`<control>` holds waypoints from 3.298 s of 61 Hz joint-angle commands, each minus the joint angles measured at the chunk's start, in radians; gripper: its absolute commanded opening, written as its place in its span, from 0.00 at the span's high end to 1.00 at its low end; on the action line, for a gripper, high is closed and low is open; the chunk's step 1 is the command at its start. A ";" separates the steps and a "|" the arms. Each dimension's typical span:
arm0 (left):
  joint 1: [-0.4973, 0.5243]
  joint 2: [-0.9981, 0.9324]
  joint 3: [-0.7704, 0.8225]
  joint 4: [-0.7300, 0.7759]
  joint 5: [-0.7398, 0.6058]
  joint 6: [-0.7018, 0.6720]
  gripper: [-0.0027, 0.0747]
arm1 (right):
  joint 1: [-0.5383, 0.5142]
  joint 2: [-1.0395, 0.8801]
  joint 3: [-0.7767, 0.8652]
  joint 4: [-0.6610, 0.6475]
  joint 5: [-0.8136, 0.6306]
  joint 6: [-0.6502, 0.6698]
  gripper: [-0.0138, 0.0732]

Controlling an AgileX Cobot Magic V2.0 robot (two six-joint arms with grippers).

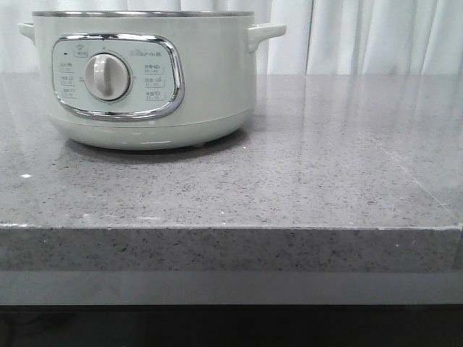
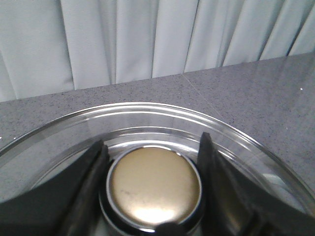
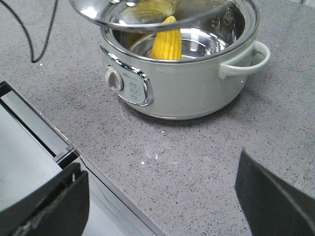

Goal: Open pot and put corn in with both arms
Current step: 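Lower the glass lid back onto the pot with the left gripper, then release the lid knob and raise the left gripper away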

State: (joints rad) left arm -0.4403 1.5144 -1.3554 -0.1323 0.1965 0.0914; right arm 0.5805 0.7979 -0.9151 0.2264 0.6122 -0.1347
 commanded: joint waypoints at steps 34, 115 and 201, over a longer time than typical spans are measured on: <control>-0.013 0.047 -0.071 0.014 -0.164 -0.004 0.75 | 0.001 -0.015 -0.023 0.011 -0.075 -0.013 0.13; -0.007 -0.114 -0.071 -0.026 0.043 -0.004 0.35 | 0.001 -0.015 -0.023 0.011 -0.074 -0.013 0.13; -0.007 -0.969 0.669 -0.003 0.232 -0.012 0.99 | 0.001 -0.015 -0.023 0.011 -0.051 -0.013 0.92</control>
State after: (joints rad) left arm -0.4483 0.5430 -0.6590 -0.1208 0.5100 0.0896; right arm 0.5805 0.7911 -0.9138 0.2281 0.6208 -0.1388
